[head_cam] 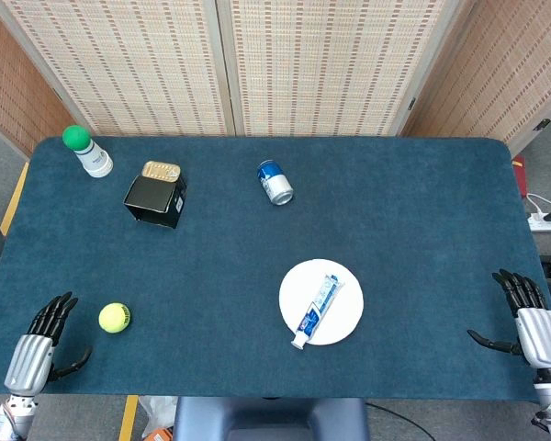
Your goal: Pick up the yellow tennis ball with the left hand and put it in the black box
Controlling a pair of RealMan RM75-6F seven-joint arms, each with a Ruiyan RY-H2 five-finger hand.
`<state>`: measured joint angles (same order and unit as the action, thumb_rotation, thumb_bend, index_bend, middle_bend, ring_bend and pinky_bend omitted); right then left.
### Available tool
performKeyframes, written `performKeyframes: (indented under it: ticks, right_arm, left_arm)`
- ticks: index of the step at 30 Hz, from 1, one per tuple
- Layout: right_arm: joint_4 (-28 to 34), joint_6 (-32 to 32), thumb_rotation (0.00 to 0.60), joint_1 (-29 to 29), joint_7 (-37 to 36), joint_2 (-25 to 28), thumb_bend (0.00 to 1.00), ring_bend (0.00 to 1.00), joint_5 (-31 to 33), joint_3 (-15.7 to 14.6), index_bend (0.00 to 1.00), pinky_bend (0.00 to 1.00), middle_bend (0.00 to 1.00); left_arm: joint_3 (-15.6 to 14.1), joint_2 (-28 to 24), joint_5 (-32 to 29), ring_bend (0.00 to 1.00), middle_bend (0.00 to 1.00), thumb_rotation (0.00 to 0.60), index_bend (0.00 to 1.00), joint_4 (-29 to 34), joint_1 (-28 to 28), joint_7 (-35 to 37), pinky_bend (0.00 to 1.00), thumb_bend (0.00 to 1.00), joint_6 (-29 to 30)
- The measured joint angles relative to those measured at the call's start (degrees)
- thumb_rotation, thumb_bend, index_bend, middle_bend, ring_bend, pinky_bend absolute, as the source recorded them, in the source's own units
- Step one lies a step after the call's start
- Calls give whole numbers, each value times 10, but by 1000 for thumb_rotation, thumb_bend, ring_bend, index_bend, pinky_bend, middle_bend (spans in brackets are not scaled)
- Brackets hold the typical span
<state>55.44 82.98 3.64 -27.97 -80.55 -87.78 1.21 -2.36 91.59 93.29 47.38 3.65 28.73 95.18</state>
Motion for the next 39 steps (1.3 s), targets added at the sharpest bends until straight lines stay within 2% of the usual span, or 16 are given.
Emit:
performKeyframes:
  ticks: [19, 20, 21, 22, 23, 24, 25, 26, 27, 28, 29, 31, 33, 36, 39]
  right_arm:
    - [8, -3, 600, 2, 11, 1, 0, 0, 3, 1, 96, 0, 52]
    - [8, -3, 600, 2, 12, 1, 0, 0, 3, 2, 96, 0, 52]
    - [9, -3, 600, 2, 12, 1, 0, 0, 3, 1, 96, 0, 52]
    - [9, -4, 600, 2, 11, 1, 0, 0, 3, 2, 96, 0, 52]
    - [9, -4, 600, 2, 11, 1, 0, 0, 3, 1, 96, 0, 52]
    - [8, -5, 600, 2, 11, 2, 0, 0, 3, 1, 96, 0, 52]
    - [8, -6, 600, 3, 10, 2, 0, 0, 3, 1, 96, 0, 52]
    - [8, -6, 600, 3, 9, 2, 0, 0, 3, 1, 96, 0, 52]
    - [7, -6, 600, 3, 8, 2, 0, 0, 3, 1, 96, 0, 52]
    - [6, -5, 600, 3, 7, 2, 0, 0, 3, 1, 96, 0, 52]
    - [6, -4, 600, 2, 6, 2, 0, 0, 3, 1, 96, 0, 52]
    - [5, -4, 600, 2, 4, 2, 0, 0, 1, 0, 96, 0, 52]
    - [4, -4, 600, 2, 3, 2, 0, 0, 2, 0, 96, 0, 52]
    - [3, -2, 600, 2, 2, 2, 0, 0, 1, 0, 96, 0, 52]
    - [3, -3, 600, 2, 3, 1, 0, 0, 1, 0, 96, 0, 52]
  left_arm:
    - [6, -11, -3, 0, 0, 394, 61, 4, 4, 5, 114, 295, -4]
    - [7, -12, -3, 4, 22, 395, 78, 4, 5, 5, 125, 295, -4]
    - [8, -12, -3, 34, 71, 394, 114, 4, 5, 5, 157, 294, 0]
    - [10, -11, -3, 162, 229, 393, 244, 4, 5, 7, 284, 294, 5]
    - [13, -9, -3, 426, 532, 365, 503, 3, 5, 9, 537, 291, 12]
    - [19, -5, -3, 609, 706, 344, 671, 0, 5, 16, 699, 286, 26]
    - [25, 0, -4, 832, 901, 319, 872, -3, 5, 24, 888, 277, 40]
    - [34, 8, -5, 953, 989, 351, 976, -9, 5, 35, 977, 272, 58]
    - [47, 21, -9, 995, 1000, 423, 1000, -20, 5, 51, 1000, 280, 84]
    - [57, 32, -11, 1000, 1000, 519, 1000, -30, 5, 64, 1000, 312, 103]
    - [65, 41, -13, 1000, 1000, 583, 1000, -40, 6, 75, 1000, 367, 122]
    - [72, 53, -15, 1000, 1000, 600, 1000, -58, 8, 91, 1000, 484, 149]
    - [71, 59, -16, 1000, 1000, 600, 1000, -76, 12, 101, 1000, 551, 149]
    - [70, 66, -17, 1000, 1000, 600, 1000, -100, 19, 112, 1000, 569, 115]
    - [63, 70, -15, 1000, 1000, 600, 1000, -117, 25, 116, 1000, 540, 85]
